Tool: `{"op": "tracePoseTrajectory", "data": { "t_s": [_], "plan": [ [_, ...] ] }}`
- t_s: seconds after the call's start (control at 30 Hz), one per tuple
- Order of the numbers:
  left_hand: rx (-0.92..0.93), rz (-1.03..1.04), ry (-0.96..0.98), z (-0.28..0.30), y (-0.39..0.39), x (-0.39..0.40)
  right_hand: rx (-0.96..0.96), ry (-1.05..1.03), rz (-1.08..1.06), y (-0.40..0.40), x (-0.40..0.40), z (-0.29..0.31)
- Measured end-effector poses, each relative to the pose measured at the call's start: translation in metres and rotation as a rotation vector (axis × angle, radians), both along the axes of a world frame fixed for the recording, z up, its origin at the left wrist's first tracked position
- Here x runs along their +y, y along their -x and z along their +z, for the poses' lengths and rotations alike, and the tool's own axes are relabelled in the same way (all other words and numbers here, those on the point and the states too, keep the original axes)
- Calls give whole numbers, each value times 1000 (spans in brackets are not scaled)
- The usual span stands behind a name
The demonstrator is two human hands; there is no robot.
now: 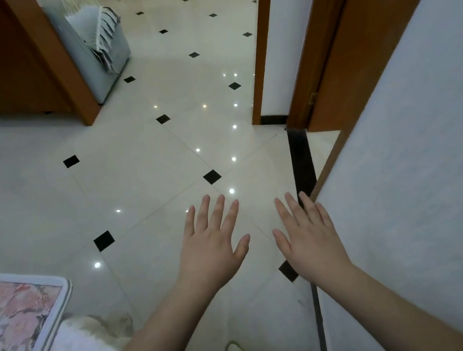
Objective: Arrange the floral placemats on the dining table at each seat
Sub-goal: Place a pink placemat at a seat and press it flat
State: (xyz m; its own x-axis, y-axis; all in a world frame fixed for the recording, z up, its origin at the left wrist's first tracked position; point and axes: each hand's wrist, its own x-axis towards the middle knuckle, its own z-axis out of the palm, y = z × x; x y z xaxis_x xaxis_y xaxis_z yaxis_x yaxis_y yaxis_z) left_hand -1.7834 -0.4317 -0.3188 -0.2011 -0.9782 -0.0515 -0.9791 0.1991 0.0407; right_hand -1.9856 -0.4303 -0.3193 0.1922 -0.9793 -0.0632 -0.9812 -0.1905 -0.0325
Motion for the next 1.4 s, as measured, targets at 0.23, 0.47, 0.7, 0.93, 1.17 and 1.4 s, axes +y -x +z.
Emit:
{"op": "tracePoseTrajectory", "data": {
  "t_s": [0.23,0.47,0.7,0.93,1.17,1.4],
  "plan": [
    [48,85,2,1,-30,-47,16,7,53,-27,-59,9],
    [-12,179,46,-10,-39,-102,5,12,134,-37,-130,-1],
    [-69,308,3,-2,-56,-160,-73,-20,258,-60,-217,-3],
    [-72,538,1,7,-86,-177,-57,-25,455,-103,-275,-2],
    [-53,745,31,3,-126,-159,-116,-50,659,-173,-302,2],
    [-47,908,41,6,-195,-145,-100,-57,833,-259,-303,0]
  ]
}}
